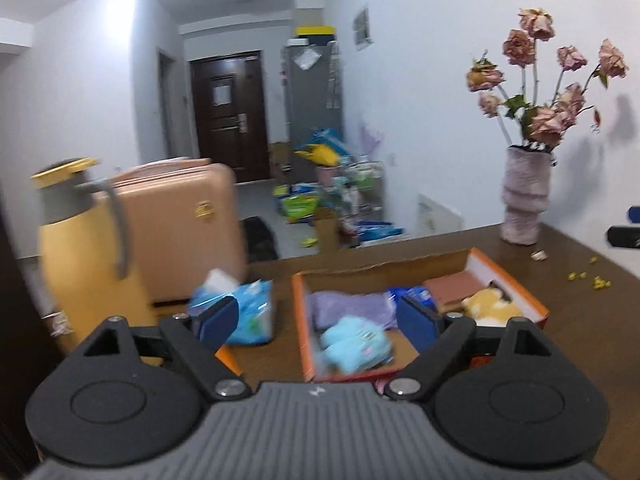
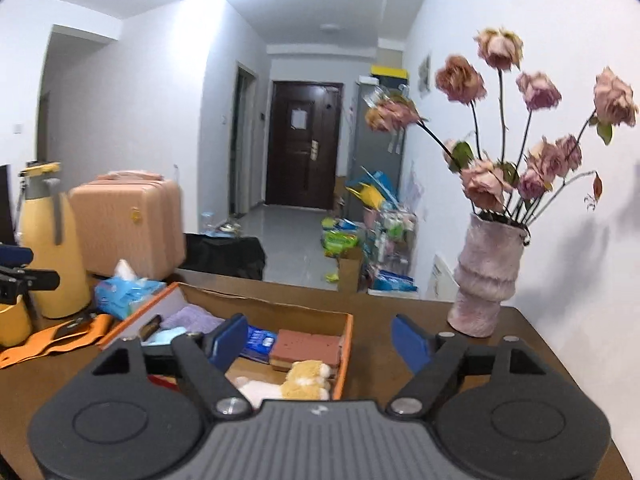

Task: Organize soft objects
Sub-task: 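Lift both grippers out and move toward the lavender fuzzy cloth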

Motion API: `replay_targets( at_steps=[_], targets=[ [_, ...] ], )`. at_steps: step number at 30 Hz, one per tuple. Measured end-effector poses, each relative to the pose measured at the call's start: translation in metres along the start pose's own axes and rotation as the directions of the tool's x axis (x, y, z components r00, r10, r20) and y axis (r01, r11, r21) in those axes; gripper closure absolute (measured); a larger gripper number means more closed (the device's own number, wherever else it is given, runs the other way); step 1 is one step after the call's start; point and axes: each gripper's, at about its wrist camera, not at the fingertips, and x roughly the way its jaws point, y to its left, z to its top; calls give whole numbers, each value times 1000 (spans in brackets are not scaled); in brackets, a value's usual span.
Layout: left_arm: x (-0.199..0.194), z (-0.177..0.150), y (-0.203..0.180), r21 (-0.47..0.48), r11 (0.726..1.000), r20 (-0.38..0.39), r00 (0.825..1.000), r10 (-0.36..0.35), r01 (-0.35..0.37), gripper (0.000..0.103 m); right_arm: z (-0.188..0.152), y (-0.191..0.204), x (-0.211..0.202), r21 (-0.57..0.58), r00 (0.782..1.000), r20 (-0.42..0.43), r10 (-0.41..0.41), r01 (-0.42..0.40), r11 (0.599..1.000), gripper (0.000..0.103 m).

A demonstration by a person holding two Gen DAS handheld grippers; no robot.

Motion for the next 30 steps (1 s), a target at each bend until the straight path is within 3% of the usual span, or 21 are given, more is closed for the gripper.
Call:
replay_targets(
  at_steps=[8, 12, 16, 22, 24, 26, 29, 30],
  targets=[
    [-64, -37, 7, -36, 999, 15, 999, 28, -27, 12, -17, 25, -55, -28, 994, 86, 63, -61, 998, 21],
    [-90, -70, -4, -30, 998, 35, 998, 56, -55, 10, -49, 42, -81, -24, 987, 110, 117, -115, 993, 21],
    [-107, -109, -20, -25, 990, 59, 988, 141, -140, 6, -91, 56, -98, -39, 981, 116, 158, -154, 987, 21],
    [-113, -161, -28, -79, 993, -38, 996, 84, -87, 6, -157, 61, -120, 38, 977, 62, 205, -208, 977, 23],
    [-104, -167, -32, -62, 996, -64, 996, 61, -65, 7, -171, 58, -119, 119, 966, 30, 255, -257, 959, 37],
    [-92, -167, -38, -40, 998, -70, 996, 55, -58, 7, -177, 60, -108, 181, 946, -25, 323, -313, 932, 68],
    [-74, -163, -46, -31, 999, -59, 998, 27, -28, 19, -180, 76, -92, 142, 944, -83, 319, -306, 941, 74],
    [-67, -162, -48, -37, 999, -63, 998, 10, -12, 28, -179, 80, -86, 143, 942, -85, 324, -311, 940, 75]
  ],
)
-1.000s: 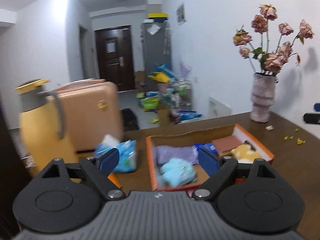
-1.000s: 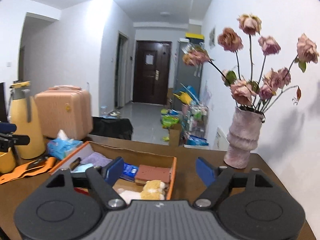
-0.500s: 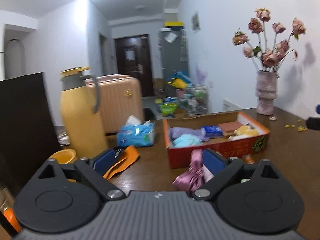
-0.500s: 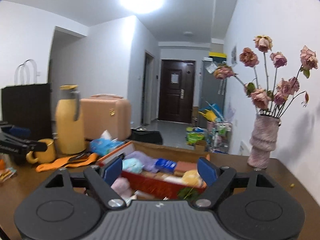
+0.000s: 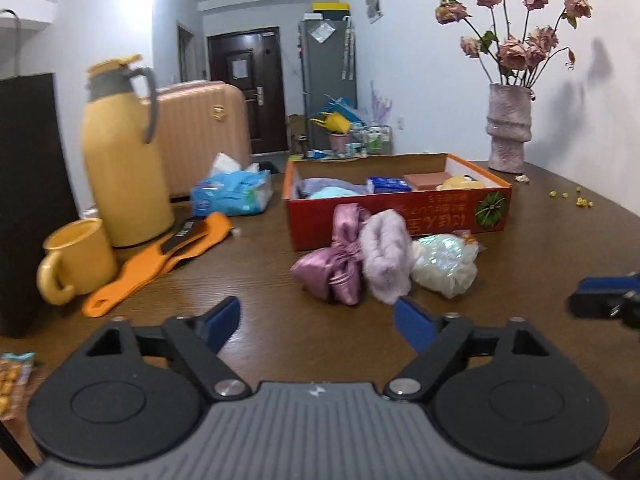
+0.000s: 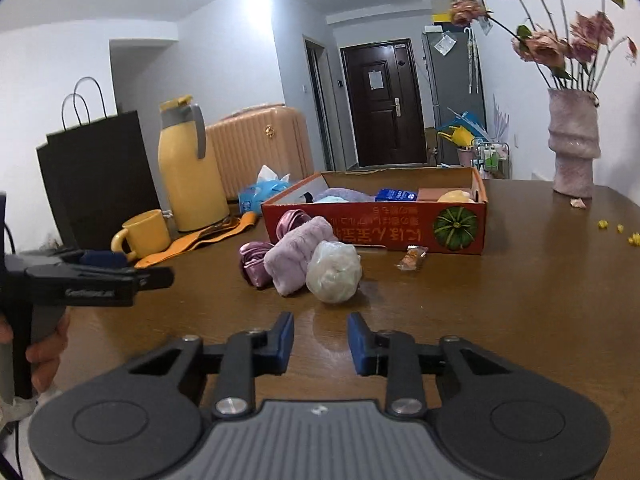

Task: Organize soft objects
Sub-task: 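Lift both grippers out and move toward the lavender fuzzy cloth, then lower both grippers onto the lavender fuzzy cloth and close them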

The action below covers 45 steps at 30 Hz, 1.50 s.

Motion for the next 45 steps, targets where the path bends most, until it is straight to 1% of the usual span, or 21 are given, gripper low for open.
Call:
replay_targets(
  at_steps=[3, 5, 10, 16, 17, 18, 22, 24, 25, 27, 28, 30, 31, 32, 34, 35, 36, 37, 38, 41, 45],
  targets=[
    [26, 0, -8, -6, 998, -31, 998, -62, 62, 47, 3, 2, 22, 46, 998, -18, 59, -58, 997, 78],
    [45, -1, -14, 5, 995, -52, 994, -94, 95, 54, 6, 6, 46, 40, 997, -46, 64, -62, 997, 79],
    [92, 5, -26, 5, 989, -111, 983, -143, 145, 56, 23, -1, 111, 88, 992, -98, 76, -67, 994, 82],
    [128, 19, -31, -42, 986, -116, 979, -166, 162, 55, 46, -35, 148, 216, 998, -13, -61, 62, 974, 77],
    [130, 21, -32, -52, 984, -111, 978, -174, 169, 61, 47, -39, 149, 224, 995, -1, -98, 96, 970, 76],
    [130, 23, -33, -60, 981, -99, 977, -191, 185, 79, 47, -41, 149, 225, 993, 2, -121, 118, 967, 76],
    [115, 24, -35, -57, 972, -90, 968, -232, 228, 84, 44, -48, 132, 250, 990, 19, -140, 130, 959, 73],
    [93, 23, -28, -113, 947, -95, 945, -312, 301, 85, 41, -45, 115, 225, 987, 39, -156, 143, 964, 72],
    [81, 21, -22, -160, 925, -95, 927, -363, 345, 85, 41, -42, 108, 207, 986, 50, -157, 144, 968, 71],
    [62, 9, -10, -277, 858, -113, 872, -476, 432, 85, 39, -34, 91, 164, 988, 67, -140, 128, 978, 65],
    [55, -1, -1, -354, 814, -134, 837, -531, 460, 85, 37, -30, 80, 145, 990, 65, -121, 111, 983, 63],
    [45, -21, 16, -459, 741, -150, 780, -608, 489, 83, 35, -23, 64, 117, 994, 64, -85, 77, 990, 61],
    [40, -28, 22, -475, 732, -150, 774, -615, 489, 82, 32, -19, 56, 101, 997, 52, -64, 58, 993, 60],
    [35, -34, 31, -476, 751, -146, 801, -580, 457, 79, 31, -15, 51, 91, 998, 37, -41, 38, 995, 56],
    [30, -35, 46, -463, 821, -149, 883, -444, 335, 68, 26, -8, 50, 89, 1000, -7, 25, -25, 996, 55],
    [29, -34, 51, -451, 852, -154, 917, -369, 267, 62, 23, -4, 52, 94, 998, -22, 52, -49, 994, 55],
    [28, -34, 54, -441, 874, -160, 940, -300, 204, 60, 20, -1, 57, 91, 997, -41, 72, -68, 994, 55],
    [27, -33, 55, -433, 886, -165, 952, -259, 166, 60, 18, 4, 63, 88, 995, -60, 82, -76, 993, 55],
    [24, -33, 56, -426, 890, -163, 954, -253, 164, 60, 15, 7, 67, 94, 993, -78, 84, -76, 993, 55],
    [13, -34, 57, -439, 872, -135, 943, -304, 218, 56, 11, 12, 73, 122, 988, -79, 136, -126, 984, 55],
    [4, -40, 48, -409, 875, -119, 935, -334, 260, 54, 9, 20, 76, 160, 977, -104, 187, -169, 973, 55]
  ],
)
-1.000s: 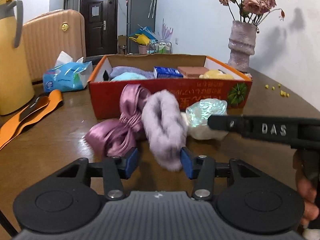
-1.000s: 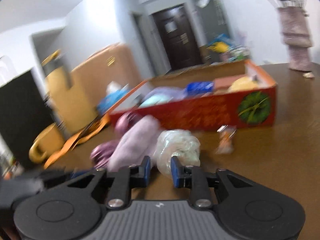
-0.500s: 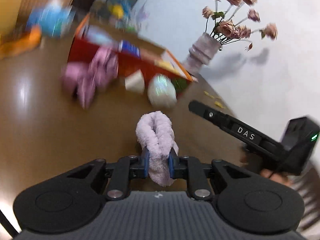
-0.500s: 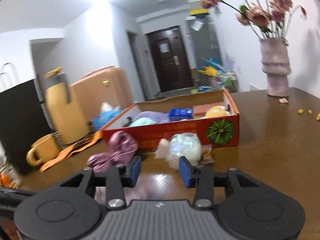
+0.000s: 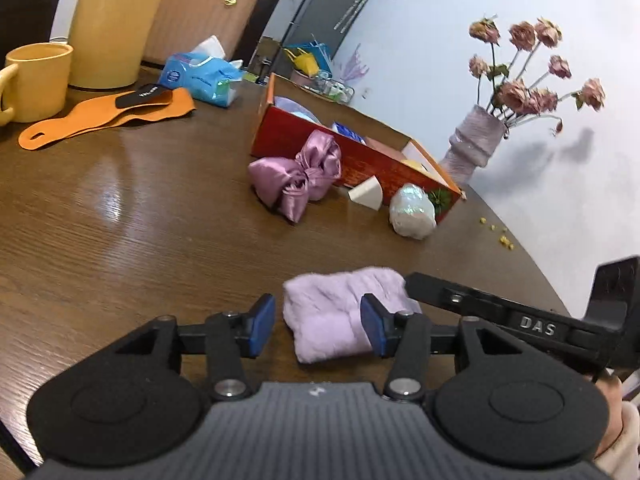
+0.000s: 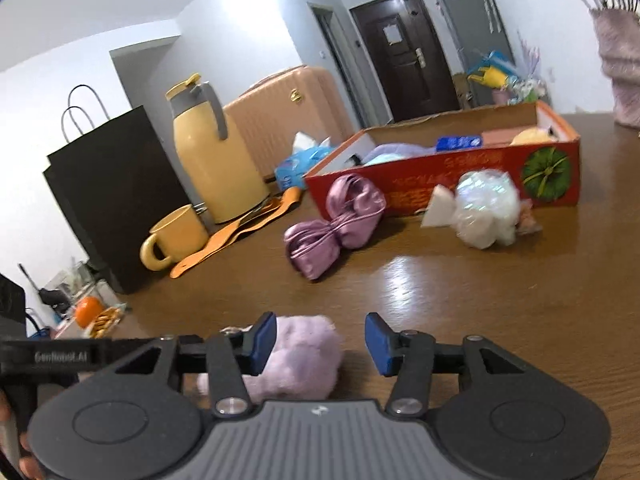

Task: Organize soft objects
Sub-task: 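Lower both grippers onto the lavender fuzzy cloth and close them, then carry the lavender cloth into the box and open both grippers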

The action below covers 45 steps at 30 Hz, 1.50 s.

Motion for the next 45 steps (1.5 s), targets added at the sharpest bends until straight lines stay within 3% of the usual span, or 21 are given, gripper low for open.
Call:
replay_targets(
  at_steps=[4, 6, 10, 18, 23, 27, 30, 34, 37, 39, 41, 44, 45],
  targets=[
    [15, -4, 0, -15, 1000, -24, 1000, 7, -8, 56, -8, 2, 12, 35, 999, -23, -33, 34, 999, 66],
    [23, -6, 2, -17, 1000, -45, 999, -13, 13, 69, -13, 0, 16, 67, 999, -33, -19, 21, 998, 67],
    [28, -7, 13, -70, 997, -66, 997, -44, 39, 77, -20, -5, 21, 133, 1000, -29, -3, 6, 991, 77],
    [26, -7, 11, -46, 997, -62, 996, -61, 58, 86, -26, -1, 18, 134, 999, -14, -37, 38, 990, 80],
    [22, 21, -8, 16, 987, -23, 987, -158, 158, 88, -12, 5, 3, 117, 997, 10, -75, 73, 990, 82],
    [40, 90, -36, 120, 970, 24, 976, -216, 211, 88, 40, -4, -14, 82, 990, 110, -91, 82, 993, 82],
    [79, 154, -62, 184, 959, 34, 974, -225, 215, 88, 105, -23, -10, 36, 977, 179, -115, 110, 993, 82],
    [169, 221, -79, 183, 965, -48, 982, -181, 187, 88, 190, -69, 38, 50, 971, 141, -194, 188, 981, 82],
    [243, 242, -74, 102, 987, -160, 981, -109, 126, 88, 226, -111, 92, 82, 965, 31, -259, 256, 963, 82],
    [280, 245, -74, 88, 993, -215, 975, -60, 81, 88, 236, -135, 126, 100, 946, -47, -322, 325, 941, 83],
    [300, 242, -75, 98, 994, -240, 970, -32, 57, 87, 238, -151, 153, 81, 925, -111, -364, 373, 924, 82],
    [316, 237, -72, 73, 997, -253, 967, 16, 2, 85, 234, -159, 172, 29, 890, -130, -438, 445, 895, 78],
    [318, 236, -71, 79, 997, -250, 968, 22, -3, 79, 232, -162, 178, 19, 878, -153, -453, 461, 887, 77]
  ],
)
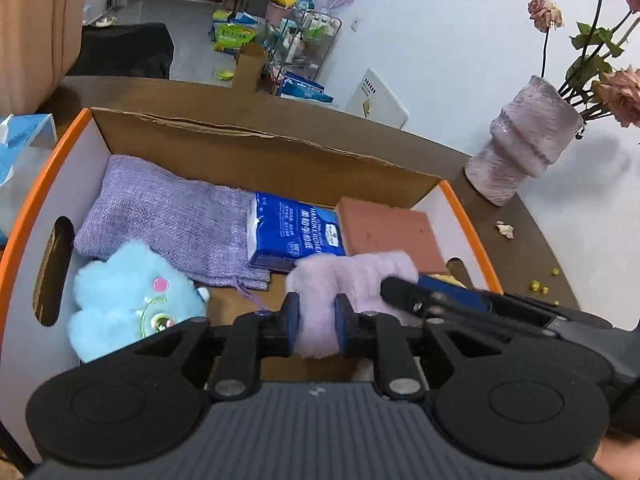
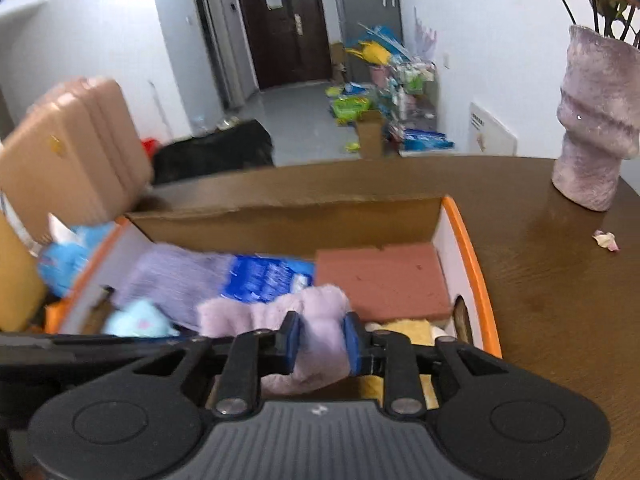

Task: Organize soft objects
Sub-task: 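Carry the lavender cloth into the box and open both grippers, then lift both grippers out of the box back over the table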

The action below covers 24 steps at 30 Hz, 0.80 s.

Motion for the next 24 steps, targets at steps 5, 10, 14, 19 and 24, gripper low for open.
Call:
replay_targets(
  at_steps=[5, 10, 14, 19, 24],
  targets=[
    [-21, -1, 4, 22, 1000, 35, 999, -16, 15, 61, -6, 1, -10, -50, 998, 22, -60, 61, 997, 62],
    [-83, -4, -7, 124, 991, 102, 994, 39, -52, 53, 12, 3, -56, -77, 995, 84, -45, 51, 996, 59],
    [-136, -7, -13, 178, 976, 172, 981, 90, -121, 47, 22, 6, -107, -107, 989, 142, -31, 46, 993, 50],
    [-203, -31, -17, 227, 948, 308, 940, 149, -225, 37, 20, 10, -172, -131, 977, 212, 12, 17, 991, 44],
    [-256, -87, -17, 225, 918, 444, 873, 202, -327, 24, -10, 14, -228, -161, 948, 310, 70, -21, 987, 39]
  ],
)
